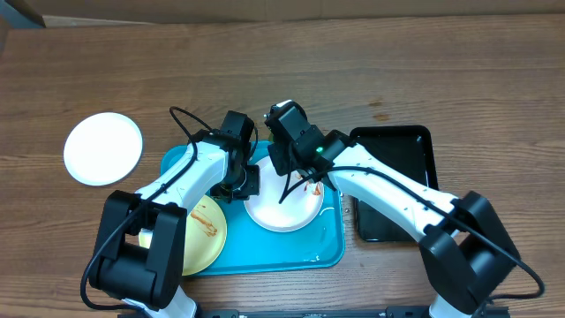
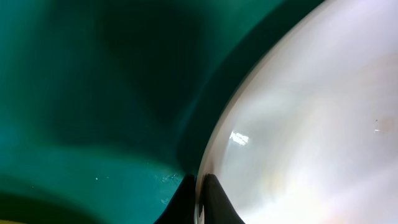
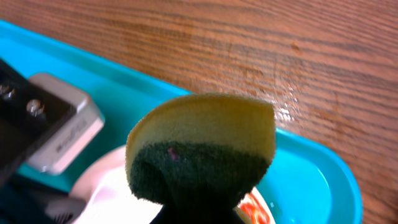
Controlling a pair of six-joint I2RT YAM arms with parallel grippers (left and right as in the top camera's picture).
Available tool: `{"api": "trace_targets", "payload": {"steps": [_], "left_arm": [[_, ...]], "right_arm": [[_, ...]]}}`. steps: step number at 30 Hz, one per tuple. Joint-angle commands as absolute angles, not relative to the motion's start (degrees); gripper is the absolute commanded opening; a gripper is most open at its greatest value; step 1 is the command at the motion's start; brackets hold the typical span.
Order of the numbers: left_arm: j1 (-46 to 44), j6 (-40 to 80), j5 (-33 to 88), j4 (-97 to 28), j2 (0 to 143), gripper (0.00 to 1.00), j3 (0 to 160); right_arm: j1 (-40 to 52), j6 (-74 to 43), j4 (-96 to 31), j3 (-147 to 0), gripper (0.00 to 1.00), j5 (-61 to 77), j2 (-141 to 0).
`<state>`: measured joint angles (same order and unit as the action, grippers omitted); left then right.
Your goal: Clean dirty plates on tray and stack at the side
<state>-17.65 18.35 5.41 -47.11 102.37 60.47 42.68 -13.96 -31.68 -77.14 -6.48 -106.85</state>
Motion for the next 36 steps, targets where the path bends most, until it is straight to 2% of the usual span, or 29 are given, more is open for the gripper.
{"api": "trace_targets", "payload": {"steps": [1,11,18,26,36], "left_arm": [[-17.96,16.69,4.01,-47.09,102.98,0.05,59.92],[-17.91,16.69,3.22,-47.11,102.98,0.04,59.92],[-17.91,16.69,1.50,-47.40,102.98,0.04,59.92],[-17.93,16.69,1.50,-47.53,102.98,0.04,59.92],[-17.93,16.69,1.48,-47.79,102.98,0.04,59.92]], "right_arm": [[42.37,-14.59,-29.02,-77.08,0.04,-7.01,-107.42],[42.24,-11.51,-25.87,-75.37,0.04,-6.37,-107.50],[41.36,-8.69,-15.51,-68.38,0.04,-1.78,-107.50],[41.36,-5.41,-9.80,-65.56,0.04,-1.80,-107.50],[40.91,-3.07,4.82,-57.47,0.04,-5.82,-107.50]]}}
